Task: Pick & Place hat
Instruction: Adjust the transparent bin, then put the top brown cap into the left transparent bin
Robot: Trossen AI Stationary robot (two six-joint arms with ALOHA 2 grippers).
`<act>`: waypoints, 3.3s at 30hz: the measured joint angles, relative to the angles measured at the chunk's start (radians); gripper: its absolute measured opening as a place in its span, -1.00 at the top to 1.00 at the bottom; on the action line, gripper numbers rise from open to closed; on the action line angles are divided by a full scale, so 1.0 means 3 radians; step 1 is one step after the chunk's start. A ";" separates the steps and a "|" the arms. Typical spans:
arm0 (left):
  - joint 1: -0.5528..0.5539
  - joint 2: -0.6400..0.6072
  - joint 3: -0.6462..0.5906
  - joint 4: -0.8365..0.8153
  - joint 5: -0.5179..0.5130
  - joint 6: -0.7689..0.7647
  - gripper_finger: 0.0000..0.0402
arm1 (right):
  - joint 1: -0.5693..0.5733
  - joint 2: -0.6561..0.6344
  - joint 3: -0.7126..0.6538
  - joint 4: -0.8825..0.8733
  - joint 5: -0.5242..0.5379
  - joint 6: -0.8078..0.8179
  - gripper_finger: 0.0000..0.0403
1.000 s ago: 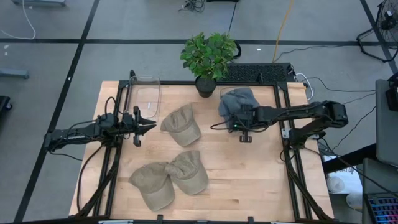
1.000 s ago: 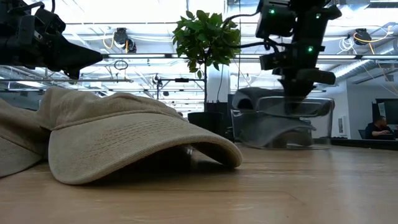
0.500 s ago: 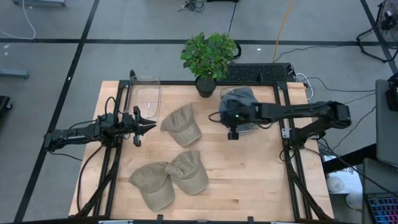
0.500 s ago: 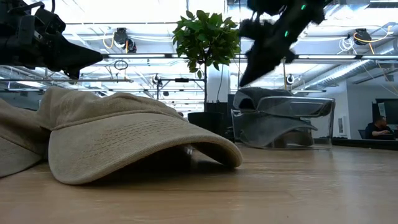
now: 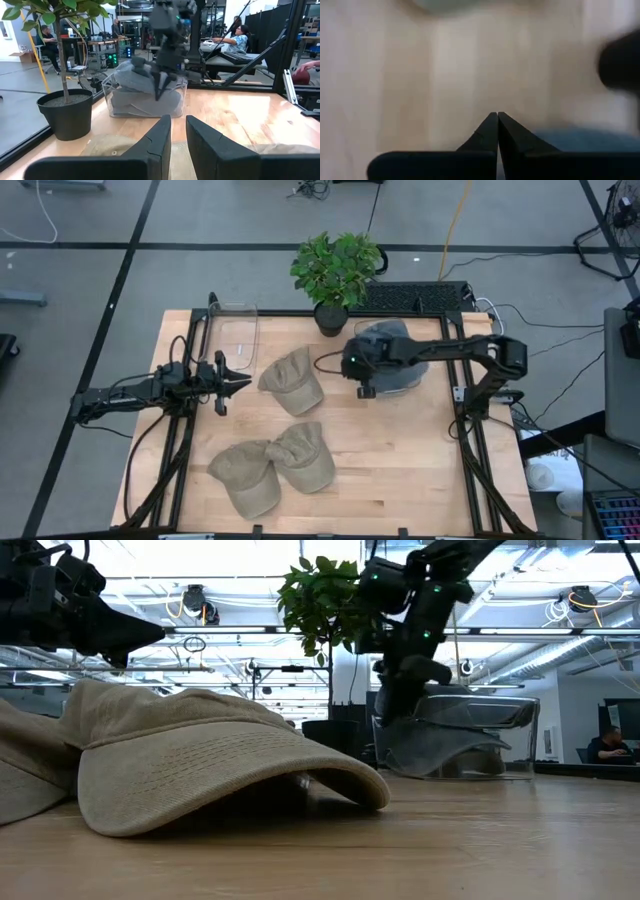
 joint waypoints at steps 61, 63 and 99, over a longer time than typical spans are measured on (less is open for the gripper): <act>0.0001 0.0000 0.0000 0.0005 -0.0001 0.0000 0.67 | 0.0532 -0.3298 -0.2408 0.1681 -0.0382 0.0373 1.00; 0.0001 0.0000 0.0000 0.0001 -0.0001 0.0000 0.67 | 0.0415 -0.3675 -0.2594 0.1725 -0.0476 0.0454 1.00; 0.0001 0.0000 0.0000 0.0004 -0.0001 0.0000 0.67 | 0.0373 -0.4910 -0.3866 0.2511 -0.0550 0.1077 1.00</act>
